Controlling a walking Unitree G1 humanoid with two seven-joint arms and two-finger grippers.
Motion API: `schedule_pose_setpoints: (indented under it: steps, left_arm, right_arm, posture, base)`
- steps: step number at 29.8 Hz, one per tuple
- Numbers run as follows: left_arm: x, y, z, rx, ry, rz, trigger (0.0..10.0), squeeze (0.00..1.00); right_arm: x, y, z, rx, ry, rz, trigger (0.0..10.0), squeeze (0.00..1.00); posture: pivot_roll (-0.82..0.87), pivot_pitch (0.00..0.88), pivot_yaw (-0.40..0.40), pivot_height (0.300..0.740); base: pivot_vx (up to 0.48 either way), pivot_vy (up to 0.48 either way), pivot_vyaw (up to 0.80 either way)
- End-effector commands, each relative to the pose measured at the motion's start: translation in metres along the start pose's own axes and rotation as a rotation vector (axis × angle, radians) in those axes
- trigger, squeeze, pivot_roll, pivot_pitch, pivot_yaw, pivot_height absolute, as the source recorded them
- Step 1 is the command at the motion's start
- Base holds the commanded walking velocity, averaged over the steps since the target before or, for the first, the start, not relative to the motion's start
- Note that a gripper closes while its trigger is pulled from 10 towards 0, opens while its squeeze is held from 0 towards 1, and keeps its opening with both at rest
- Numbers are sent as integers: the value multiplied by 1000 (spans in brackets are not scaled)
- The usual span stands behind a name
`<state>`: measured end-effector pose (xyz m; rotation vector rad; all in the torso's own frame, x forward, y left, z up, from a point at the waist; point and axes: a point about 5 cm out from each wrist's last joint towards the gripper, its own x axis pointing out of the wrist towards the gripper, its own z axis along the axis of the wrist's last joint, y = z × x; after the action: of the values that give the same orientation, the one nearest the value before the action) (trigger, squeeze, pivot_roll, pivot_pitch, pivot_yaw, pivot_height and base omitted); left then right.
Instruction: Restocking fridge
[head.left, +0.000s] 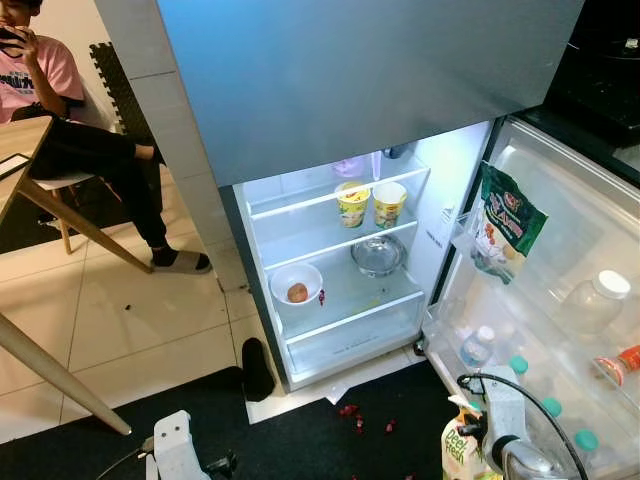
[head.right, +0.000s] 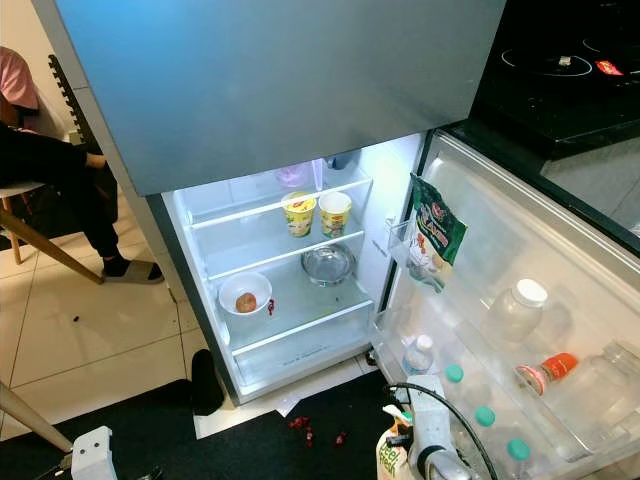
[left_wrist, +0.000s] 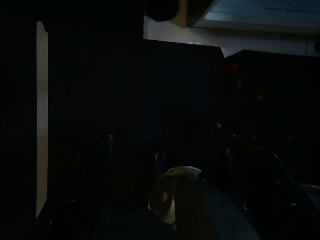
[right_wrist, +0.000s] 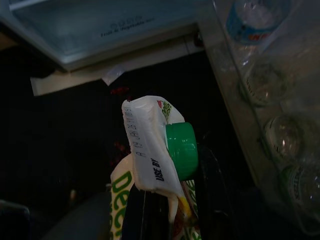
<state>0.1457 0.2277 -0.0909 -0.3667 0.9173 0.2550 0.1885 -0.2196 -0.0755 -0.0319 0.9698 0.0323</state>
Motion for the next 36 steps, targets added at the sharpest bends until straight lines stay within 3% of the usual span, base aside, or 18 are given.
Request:
schedule_pose_setpoints:
  steps: [1, 13, 36]
  left_arm:
    - [-1, 3, -5, 10, 27, 17, 10000, 0]
    - [-2, 4, -9, 15, 50, 22, 10000, 0]
    - [-1, -1, -11, 19, 61, 15, 10000, 0]
  right_arm:
    - [-1, 0, -5, -15, 22, 3, 10000, 0]
    - [-3, -1, -20, -6, 62, -3, 10000, 0]
    - [-3, -2, -14, -13, 53, 0, 10000, 0]
  posture:
    - [-35, 0, 31, 740]
    - [-35, 0, 39, 740]
    - [-36, 0, 31, 740]
  base:
    - [0, 0, 0]
    - [0, 0, 0]
    - [-275, 0, 0]
